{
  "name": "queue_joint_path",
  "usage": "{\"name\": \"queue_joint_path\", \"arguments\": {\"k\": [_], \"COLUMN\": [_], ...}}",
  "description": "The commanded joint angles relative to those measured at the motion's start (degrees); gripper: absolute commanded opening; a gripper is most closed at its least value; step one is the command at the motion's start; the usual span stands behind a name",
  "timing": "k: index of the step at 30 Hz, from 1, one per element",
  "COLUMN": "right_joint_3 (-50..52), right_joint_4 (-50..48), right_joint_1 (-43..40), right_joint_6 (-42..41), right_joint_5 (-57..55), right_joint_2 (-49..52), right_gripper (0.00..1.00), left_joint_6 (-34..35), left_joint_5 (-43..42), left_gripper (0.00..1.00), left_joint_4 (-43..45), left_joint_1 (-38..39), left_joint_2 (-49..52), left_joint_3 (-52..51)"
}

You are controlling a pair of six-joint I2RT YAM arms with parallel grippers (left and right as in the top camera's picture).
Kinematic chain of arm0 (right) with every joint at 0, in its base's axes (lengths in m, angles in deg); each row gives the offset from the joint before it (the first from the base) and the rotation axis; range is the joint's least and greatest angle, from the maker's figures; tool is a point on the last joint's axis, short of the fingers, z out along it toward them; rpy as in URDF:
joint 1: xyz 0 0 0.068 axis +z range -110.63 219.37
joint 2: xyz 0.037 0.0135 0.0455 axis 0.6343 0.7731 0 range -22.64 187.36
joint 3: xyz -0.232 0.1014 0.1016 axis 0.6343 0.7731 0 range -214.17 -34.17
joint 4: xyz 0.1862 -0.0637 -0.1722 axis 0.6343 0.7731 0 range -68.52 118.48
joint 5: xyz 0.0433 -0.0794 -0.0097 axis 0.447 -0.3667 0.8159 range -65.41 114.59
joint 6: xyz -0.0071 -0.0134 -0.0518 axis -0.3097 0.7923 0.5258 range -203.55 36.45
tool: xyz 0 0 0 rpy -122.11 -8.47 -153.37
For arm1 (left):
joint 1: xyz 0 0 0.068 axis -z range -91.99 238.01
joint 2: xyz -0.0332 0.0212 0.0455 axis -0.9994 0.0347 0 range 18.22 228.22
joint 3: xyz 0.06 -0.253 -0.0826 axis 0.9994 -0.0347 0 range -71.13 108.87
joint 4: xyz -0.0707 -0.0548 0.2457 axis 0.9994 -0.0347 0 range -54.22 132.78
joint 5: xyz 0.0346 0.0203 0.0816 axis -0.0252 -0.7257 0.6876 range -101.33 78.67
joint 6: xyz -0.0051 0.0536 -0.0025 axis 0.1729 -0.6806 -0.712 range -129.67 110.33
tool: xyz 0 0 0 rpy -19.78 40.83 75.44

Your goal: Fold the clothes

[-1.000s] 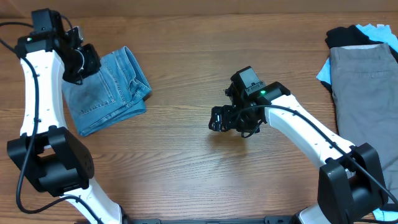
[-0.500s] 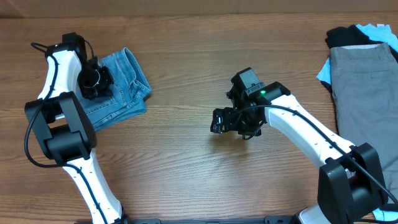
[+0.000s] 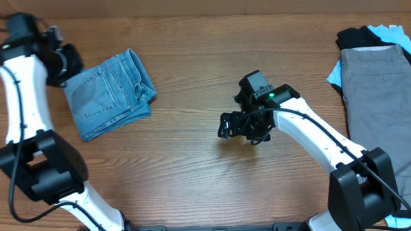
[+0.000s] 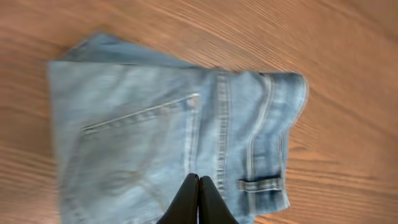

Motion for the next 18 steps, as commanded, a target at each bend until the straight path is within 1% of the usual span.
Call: {"name": "queue_joint_path", "arguments": {"k": [1, 3, 4, 6, 9, 11, 15, 18], "right_joint_3": [0.28, 0.28, 0.28, 0.28, 0.28, 0.28, 0.28, 0.28], "right_joint_4": [-0.13, -0.15, -0.26, -0.46, -0.28, 0.09, 0.70, 1.11], "right_joint_1": [0.33, 0.33, 0.35, 0.35, 0.35, 0.35, 0.35, 0.35], "right_joint_6": [-0.17, -0.20, -0.20, -0.20, -0.20, -0.17, -0.17, -0.15], "right_joint_5": [0.50, 0.50, 0.50, 0.50, 0.52, 0.50, 0.50, 0.50], "right_joint_2": [-0.24, -0.24, -0.24, -0.24, -0.24, -0.24, -0.24, -0.24], "right_gripper": [0.99, 0.99, 0.99, 0.99, 0.99, 0.99, 0.99, 0.99], "left_joint_6": [-1.88, -3.67, -5.97, -10.08, -13.14, -14.10, -16.04, -18.88], "left_joint_5": [-13.51, -17.35, -19.56, -24.76, -31.61, -32.24, -32.13, -31.78], "left_gripper": [0.04, 0.04, 0.04, 0.04, 0.04, 0.06, 0.04, 0.04], "left_joint_4": [-0.35, -0.79, -1.57, -2.54, -2.78, -3.13, -5.53, -7.58], "left_joint_1": [-5.53, -7.82, -8.15, -8.11, -7.34, -6.82, -6.60, -7.04], "left_joint_2": [3.28, 6.12, 8.15, 11.04, 17.07, 20.85, 27.17, 27.85], "left_joint_3": [-0.74, -0.87, -0.87, -0.87, -0.87, -0.87, -0.87, -0.74]}}
